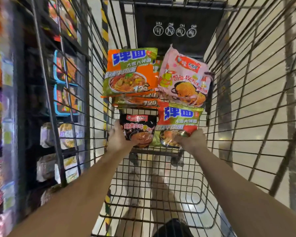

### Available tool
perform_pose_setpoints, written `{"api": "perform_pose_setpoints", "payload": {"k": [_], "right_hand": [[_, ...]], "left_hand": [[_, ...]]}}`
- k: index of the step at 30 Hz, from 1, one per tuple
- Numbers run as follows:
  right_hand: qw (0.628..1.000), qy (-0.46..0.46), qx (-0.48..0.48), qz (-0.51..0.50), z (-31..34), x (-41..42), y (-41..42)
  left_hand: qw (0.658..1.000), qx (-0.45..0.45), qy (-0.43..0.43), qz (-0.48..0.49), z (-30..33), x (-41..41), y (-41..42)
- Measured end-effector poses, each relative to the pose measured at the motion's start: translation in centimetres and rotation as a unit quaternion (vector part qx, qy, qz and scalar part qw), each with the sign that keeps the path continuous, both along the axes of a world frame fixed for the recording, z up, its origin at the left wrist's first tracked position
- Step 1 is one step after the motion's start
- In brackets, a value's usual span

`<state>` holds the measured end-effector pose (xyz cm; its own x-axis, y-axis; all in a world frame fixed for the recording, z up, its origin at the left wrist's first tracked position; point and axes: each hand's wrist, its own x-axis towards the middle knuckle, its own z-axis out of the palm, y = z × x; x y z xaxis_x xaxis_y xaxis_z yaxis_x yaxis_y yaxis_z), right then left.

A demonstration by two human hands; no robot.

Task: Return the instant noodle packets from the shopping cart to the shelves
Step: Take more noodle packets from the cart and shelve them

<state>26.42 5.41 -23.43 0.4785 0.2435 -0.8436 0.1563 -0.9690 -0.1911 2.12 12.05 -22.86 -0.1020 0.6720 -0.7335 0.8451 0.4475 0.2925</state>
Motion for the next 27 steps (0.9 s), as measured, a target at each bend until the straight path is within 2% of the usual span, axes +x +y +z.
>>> {"api": "perform_pose_setpoints", "payload": {"k": [6, 17, 22, 27], "right_hand": [[0.997, -0.025, 0.067, 0.006, 2.4, -0.1, -0.7], [0.984, -0.037, 0.168, 0.041, 9.4, -1.5, -3.3], [0.959, -0.03, 0.283, 0.009, 17.3, -1.1, -4.4], [0.919, -0.038, 0.391, -0.025, 27.8, -1.2, -4.8]], "left_hand": [[1.0, 0.002, -0.025, -0.015, 1.9, 0.8, -0.4], [0.989, 0.013, -0.139, -0.044, 8.0, 0.7, -2.4], [0.972, 0.101, -0.214, 0.003, 14.5, -1.1, -2.4], [0.933, 0.19, -0.305, 0.016, 25.4, -2.8, -2.1]]}}
